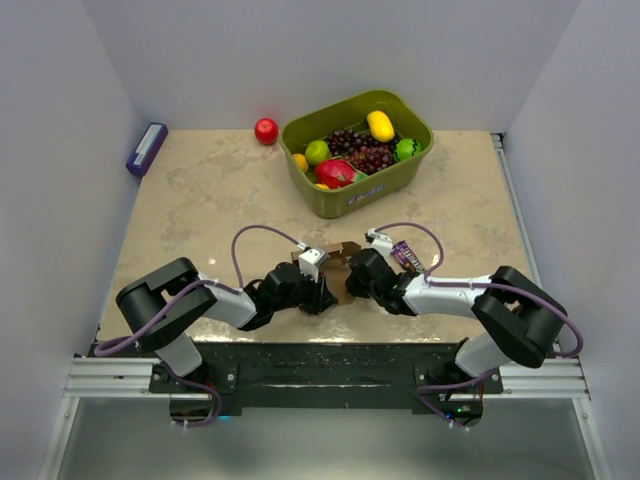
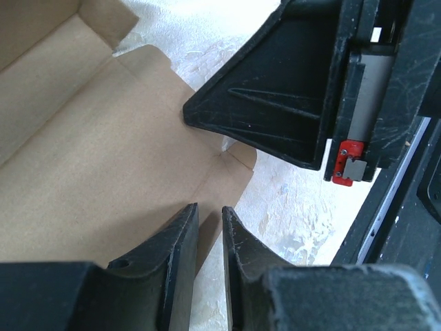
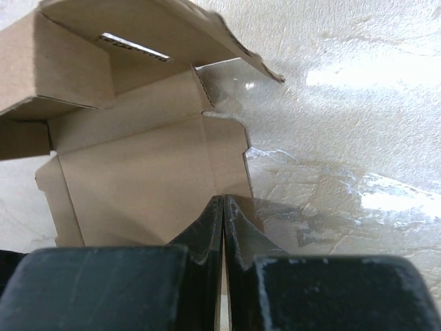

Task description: Fold the paper box

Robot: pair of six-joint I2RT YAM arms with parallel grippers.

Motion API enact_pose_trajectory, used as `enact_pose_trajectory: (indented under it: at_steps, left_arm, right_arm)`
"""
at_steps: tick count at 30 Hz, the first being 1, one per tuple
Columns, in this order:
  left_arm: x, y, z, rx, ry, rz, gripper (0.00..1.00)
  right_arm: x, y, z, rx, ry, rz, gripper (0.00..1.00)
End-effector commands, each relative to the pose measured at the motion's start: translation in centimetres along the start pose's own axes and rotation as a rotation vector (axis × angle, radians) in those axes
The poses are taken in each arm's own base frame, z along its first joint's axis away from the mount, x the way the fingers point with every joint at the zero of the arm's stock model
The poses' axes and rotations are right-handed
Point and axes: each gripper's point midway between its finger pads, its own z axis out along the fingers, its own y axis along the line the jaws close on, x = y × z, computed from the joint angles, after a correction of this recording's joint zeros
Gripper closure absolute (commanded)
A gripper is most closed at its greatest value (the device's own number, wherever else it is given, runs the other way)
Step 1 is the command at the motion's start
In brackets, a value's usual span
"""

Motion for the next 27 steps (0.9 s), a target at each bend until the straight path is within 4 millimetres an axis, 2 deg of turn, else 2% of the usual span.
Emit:
enact_pose_trajectory:
  at_steps: [1, 5, 9, 12, 15, 20, 25, 27]
  left_arm:
    - [0.6, 0.4, -0.1, -0.022, 0.010, -0.014, 0.75]
    - [0.7, 0.4, -0.1, -0.020, 0.011, -0.015, 0.75]
    - [0.7, 0.4, -0.1, -0.020, 0.011, -0.017, 0.75]
    - [0.7, 0.3, -0.1, -0.016, 0.012, -0.017, 0.75]
    - [0.8, 0.3, -0.1, -0.016, 0.013, -0.020, 0.75]
    - [0.7, 0.2, -0.2, -0.014, 0.009, -0.020, 0.75]
    - [0.7, 0.2, -0.2, -0.014, 0.011, -0.019, 0.76]
    - [0.7, 0.2, -0.2, -0.012, 0.012, -0.017, 0.76]
  right_arm:
    - [2.6, -4.5, 0.1, 0.149, 0.064, -0.038, 0.97]
    - [0.6, -2.0, -0.6, 0.056, 0.014, -0.043, 0.91]
    - [-3.0, 1.1, -2.4, -0.047, -0.078, -0.044, 0.70]
    - [-5.4, 2.2, -3.1, -0.049, -0.142, -0.074, 0.67]
    - [-6.6, 2.1, -2.7, -0.008, -0.165, -0.089, 0.71]
    - [-6.9, 1.0, -0.9, 0.047, -0.147, -0.103, 0.80]
    - [-8.3, 0.3, 0.1, 0.063, -0.160, -0.082, 0.90]
    - [-8.6, 0.1, 0.5, 0.063, -0.161, -0.081, 0.91]
